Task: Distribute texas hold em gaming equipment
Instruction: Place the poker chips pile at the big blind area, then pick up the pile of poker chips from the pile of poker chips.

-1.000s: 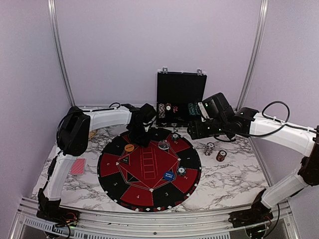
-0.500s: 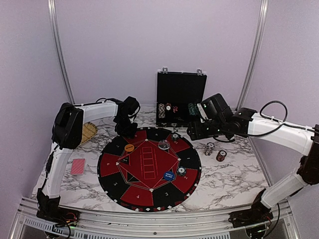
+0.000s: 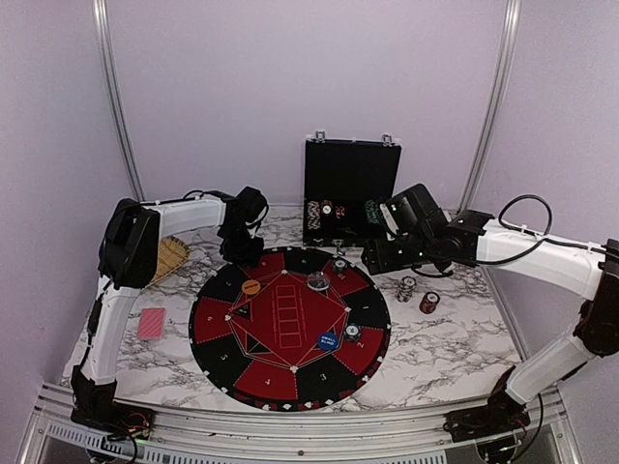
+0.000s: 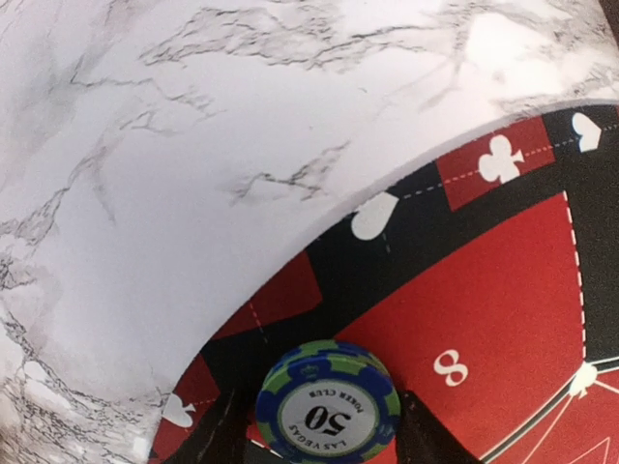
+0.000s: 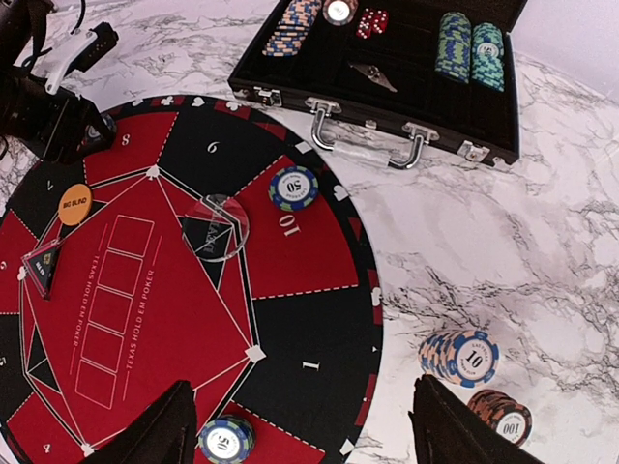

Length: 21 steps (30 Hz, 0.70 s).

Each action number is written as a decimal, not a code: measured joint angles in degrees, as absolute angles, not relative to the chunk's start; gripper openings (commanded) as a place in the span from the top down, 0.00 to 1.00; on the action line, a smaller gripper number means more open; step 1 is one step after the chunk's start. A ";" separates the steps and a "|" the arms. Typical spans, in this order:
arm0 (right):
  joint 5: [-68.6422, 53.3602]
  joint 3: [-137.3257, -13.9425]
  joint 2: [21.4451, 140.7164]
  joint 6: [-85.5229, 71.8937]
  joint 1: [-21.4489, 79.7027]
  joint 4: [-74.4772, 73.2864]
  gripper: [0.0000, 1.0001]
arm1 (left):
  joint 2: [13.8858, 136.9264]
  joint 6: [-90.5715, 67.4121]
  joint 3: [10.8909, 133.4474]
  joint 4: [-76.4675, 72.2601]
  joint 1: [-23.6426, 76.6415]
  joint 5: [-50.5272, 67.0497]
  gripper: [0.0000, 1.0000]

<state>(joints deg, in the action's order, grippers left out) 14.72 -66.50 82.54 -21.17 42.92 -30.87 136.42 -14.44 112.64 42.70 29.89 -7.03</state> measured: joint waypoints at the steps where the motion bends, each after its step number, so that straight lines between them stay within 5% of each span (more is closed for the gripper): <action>1: 14.72 -66.50 82.56 -21.17 42.89 -30.89 0.26 | 136.42 -14.15 112.66 42.74 29.82 -7.11 0.33; 11: 15.42 -66.61 82.61 -21.19 42.89 -31.29 0.25 | 136.81 -12.19 116.66 45.43 29.30 -5.96 0.02; 21: 16.12 -66.52 82.30 -21.26 40.86 -33.80 0.25 | 128.92 -12.69 115.24 45.50 29.69 -4.93 0.01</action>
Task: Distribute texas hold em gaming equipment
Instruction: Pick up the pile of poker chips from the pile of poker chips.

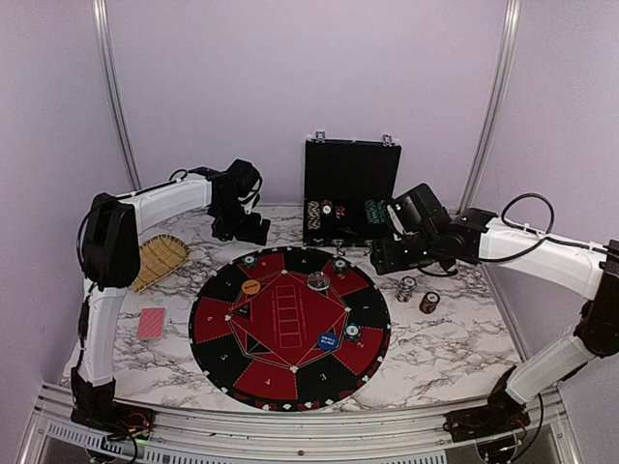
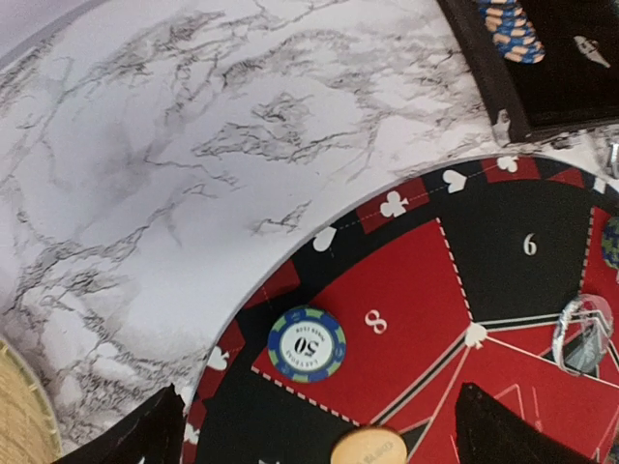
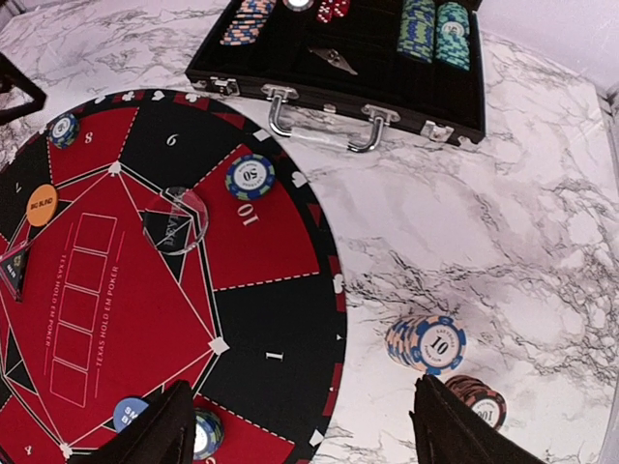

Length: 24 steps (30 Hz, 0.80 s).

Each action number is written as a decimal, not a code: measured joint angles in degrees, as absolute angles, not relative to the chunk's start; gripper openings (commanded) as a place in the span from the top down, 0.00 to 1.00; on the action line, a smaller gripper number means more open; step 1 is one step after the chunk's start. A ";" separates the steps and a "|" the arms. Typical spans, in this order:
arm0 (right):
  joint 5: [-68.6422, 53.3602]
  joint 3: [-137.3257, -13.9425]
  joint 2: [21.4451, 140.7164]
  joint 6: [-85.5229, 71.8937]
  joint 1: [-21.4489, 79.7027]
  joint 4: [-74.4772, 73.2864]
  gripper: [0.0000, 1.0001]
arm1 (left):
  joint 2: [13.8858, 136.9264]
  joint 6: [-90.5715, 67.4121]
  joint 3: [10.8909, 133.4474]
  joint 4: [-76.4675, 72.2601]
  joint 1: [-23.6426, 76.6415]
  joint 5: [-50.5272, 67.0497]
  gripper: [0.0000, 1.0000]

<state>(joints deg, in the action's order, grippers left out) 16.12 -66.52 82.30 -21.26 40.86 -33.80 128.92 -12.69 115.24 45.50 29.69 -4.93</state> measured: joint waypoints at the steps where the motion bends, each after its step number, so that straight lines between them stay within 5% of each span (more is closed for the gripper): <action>1: 16.03 -66.32 82.00 -21.26 40.21 -33.89 0.25 | 127.00 -12.86 114.32 45.45 29.74 -4.97 0.01; 14: 13.17 -57.25 76.53 -21.28 29.02 -35.20 0.25 | 95.48 -15.31 88.86 39.29 29.74 -4.93 0.01; 24: 8.43 -58.00 83.50 -18.50 25.91 -35.18 0.26 | 83.11 -14.98 72.29 33.12 29.74 -5.06 0.01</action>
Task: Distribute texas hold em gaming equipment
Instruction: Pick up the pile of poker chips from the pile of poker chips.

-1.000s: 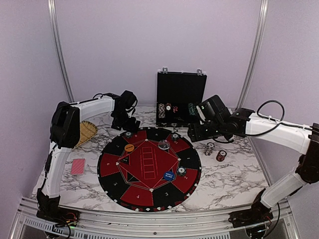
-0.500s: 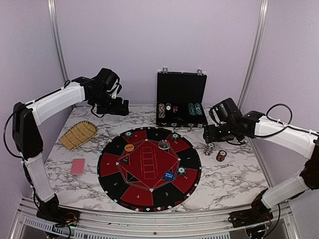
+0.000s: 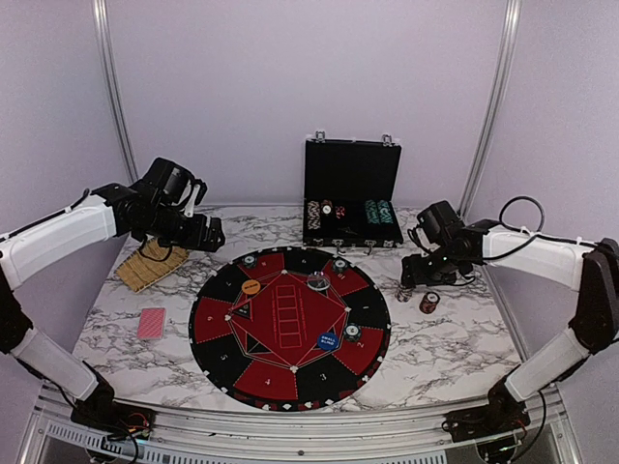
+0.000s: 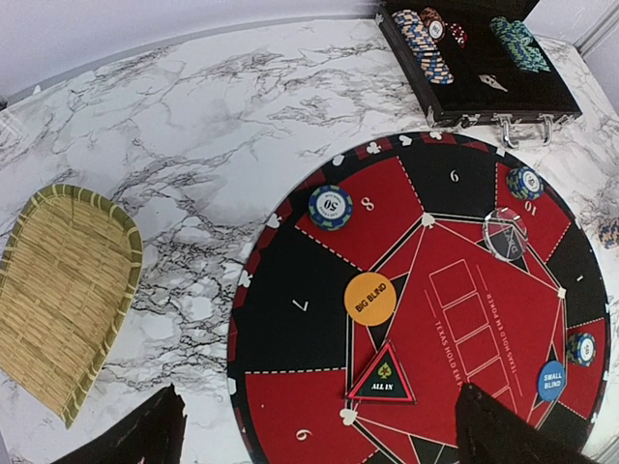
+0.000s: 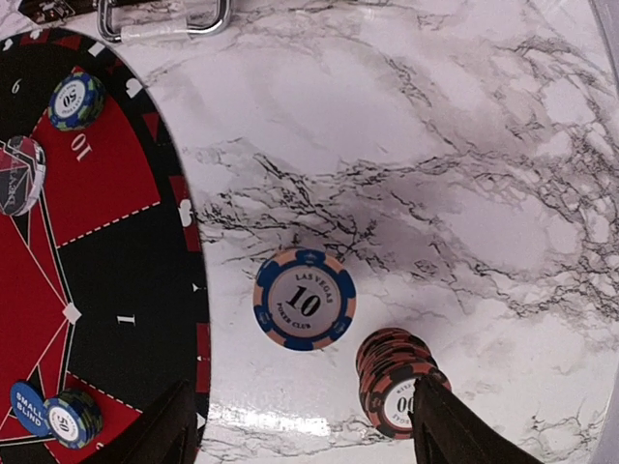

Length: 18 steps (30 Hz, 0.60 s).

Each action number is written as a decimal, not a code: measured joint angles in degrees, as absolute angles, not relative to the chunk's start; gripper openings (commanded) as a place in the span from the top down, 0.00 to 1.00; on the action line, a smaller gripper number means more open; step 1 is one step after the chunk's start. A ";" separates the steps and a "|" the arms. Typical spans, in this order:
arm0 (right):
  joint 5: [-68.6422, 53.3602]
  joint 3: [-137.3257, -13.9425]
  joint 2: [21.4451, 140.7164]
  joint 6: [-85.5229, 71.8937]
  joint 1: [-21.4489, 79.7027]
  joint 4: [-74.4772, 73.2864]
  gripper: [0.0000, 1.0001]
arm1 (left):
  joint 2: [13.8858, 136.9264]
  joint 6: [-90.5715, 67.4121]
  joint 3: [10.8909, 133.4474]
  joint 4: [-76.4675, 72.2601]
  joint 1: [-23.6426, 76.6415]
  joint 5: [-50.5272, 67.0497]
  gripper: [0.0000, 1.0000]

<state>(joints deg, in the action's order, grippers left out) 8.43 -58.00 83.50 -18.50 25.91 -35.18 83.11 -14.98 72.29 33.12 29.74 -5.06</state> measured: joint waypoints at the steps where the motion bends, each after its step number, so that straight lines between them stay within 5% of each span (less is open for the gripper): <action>1: 8.14 -58.41 84.75 -18.13 25.69 -35.20 0.26 | 82.21 -14.90 71.24 32.49 29.74 -5.19 0.01; 18: 7.29 -64.58 95.02 -15.40 24.10 -35.22 0.26 | 78.98 -14.11 67.92 28.01 28.25 -5.48 0.01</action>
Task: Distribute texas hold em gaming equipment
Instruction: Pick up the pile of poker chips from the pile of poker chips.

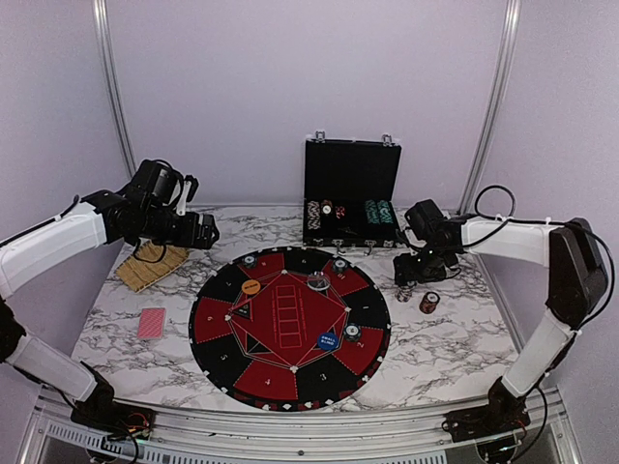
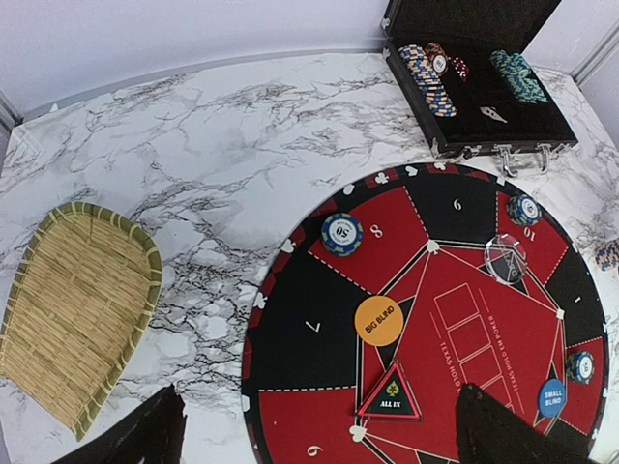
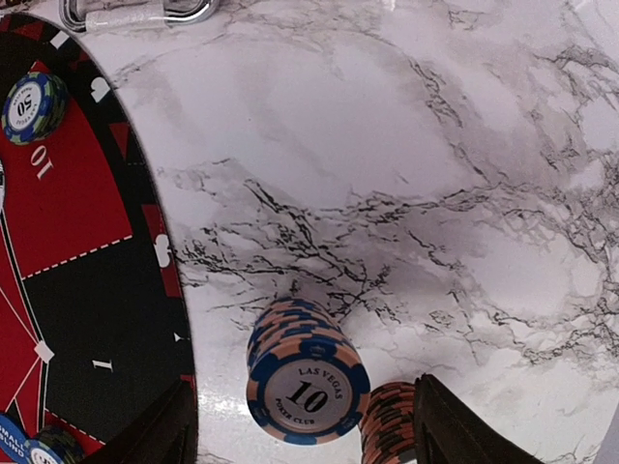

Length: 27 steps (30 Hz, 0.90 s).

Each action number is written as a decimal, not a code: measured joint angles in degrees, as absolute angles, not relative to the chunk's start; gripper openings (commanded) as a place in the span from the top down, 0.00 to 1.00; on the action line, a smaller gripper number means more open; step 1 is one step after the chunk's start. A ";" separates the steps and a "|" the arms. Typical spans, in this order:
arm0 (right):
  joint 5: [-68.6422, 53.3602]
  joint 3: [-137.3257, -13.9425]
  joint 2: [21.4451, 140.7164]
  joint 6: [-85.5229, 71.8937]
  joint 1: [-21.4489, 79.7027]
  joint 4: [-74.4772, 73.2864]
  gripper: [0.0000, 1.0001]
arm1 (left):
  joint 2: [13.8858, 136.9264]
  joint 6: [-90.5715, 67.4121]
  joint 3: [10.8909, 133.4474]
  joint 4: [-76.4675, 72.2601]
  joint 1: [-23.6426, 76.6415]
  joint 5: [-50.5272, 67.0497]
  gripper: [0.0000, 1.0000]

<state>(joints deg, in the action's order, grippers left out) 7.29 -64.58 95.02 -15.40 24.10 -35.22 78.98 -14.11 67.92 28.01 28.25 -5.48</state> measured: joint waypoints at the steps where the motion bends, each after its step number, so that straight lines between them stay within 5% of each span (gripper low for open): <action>1: 7.20 -64.77 95.26 -15.35 24.10 -35.20 0.26 | 78.96 -14.13 67.90 27.90 28.03 -5.39 0.01; 27: 6.98 -65.87 97.69 -14.70 24.08 -35.18 0.37 | 78.89 -14.13 67.59 27.20 27.38 -4.71 0.01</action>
